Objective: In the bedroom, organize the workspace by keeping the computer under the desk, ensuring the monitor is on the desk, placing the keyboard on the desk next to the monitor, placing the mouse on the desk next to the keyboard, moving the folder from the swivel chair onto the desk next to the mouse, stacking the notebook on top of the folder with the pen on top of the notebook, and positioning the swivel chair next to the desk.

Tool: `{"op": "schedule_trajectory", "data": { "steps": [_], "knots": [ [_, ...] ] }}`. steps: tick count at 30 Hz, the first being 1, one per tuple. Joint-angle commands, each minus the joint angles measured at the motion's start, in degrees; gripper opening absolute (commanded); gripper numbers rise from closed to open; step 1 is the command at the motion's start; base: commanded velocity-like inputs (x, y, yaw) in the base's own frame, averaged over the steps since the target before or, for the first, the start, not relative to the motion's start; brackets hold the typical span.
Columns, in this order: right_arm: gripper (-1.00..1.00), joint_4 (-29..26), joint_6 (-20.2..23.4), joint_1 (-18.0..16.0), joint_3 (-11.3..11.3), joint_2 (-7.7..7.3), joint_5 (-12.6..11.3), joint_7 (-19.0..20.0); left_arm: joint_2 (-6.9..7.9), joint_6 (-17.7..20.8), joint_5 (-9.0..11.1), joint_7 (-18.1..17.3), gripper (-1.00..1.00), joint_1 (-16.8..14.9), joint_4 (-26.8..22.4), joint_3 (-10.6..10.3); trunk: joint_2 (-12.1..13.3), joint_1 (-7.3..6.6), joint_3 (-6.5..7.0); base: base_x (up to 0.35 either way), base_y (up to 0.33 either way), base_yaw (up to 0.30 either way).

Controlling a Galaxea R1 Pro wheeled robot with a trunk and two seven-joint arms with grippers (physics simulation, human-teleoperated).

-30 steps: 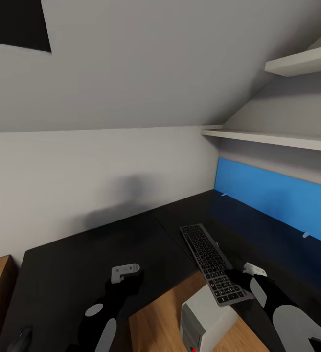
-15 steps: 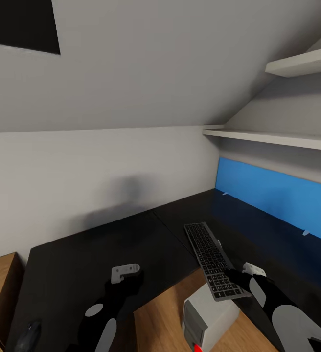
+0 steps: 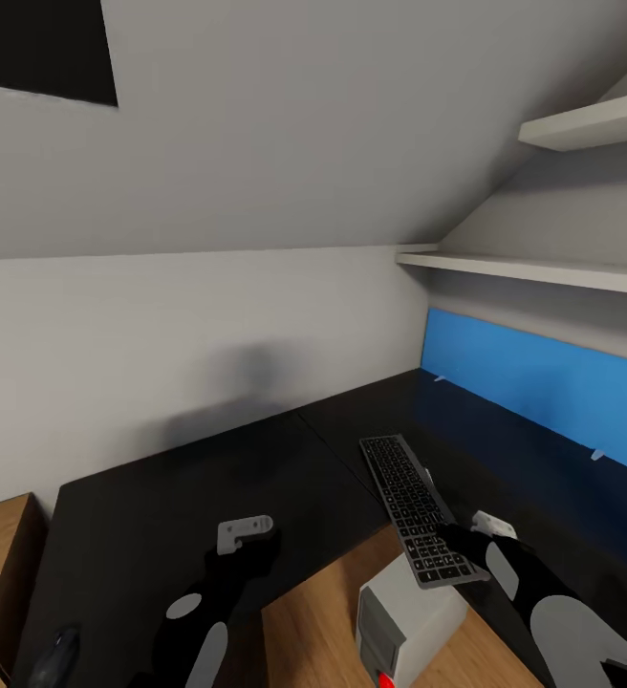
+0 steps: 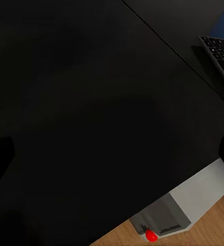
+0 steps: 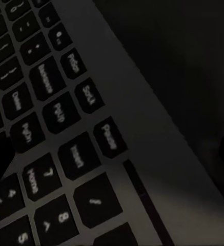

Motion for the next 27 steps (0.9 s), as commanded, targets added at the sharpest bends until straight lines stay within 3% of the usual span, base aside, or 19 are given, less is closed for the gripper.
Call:
{"op": "schedule_trajectory", "data": {
  "steps": [1,27],
  "knots": [
    [1.00,-0.1,0.3,0.0,-0.3,0.02,-0.3,0.2,0.01,0.2,0.6,0.5,1.00,0.0,-0.1,-0.1,0.0,0.00,-0.07,0.000,0.000,0.000],
    [1.00,-0.1,0.6,0.0,-0.3,0.02,-0.4,0.4,0.01,0.2,0.7,0.5,1.00,0.0,-0.1,-0.1,0.0,0.00,0.58,0.000,0.000,0.065]
  ]
}}
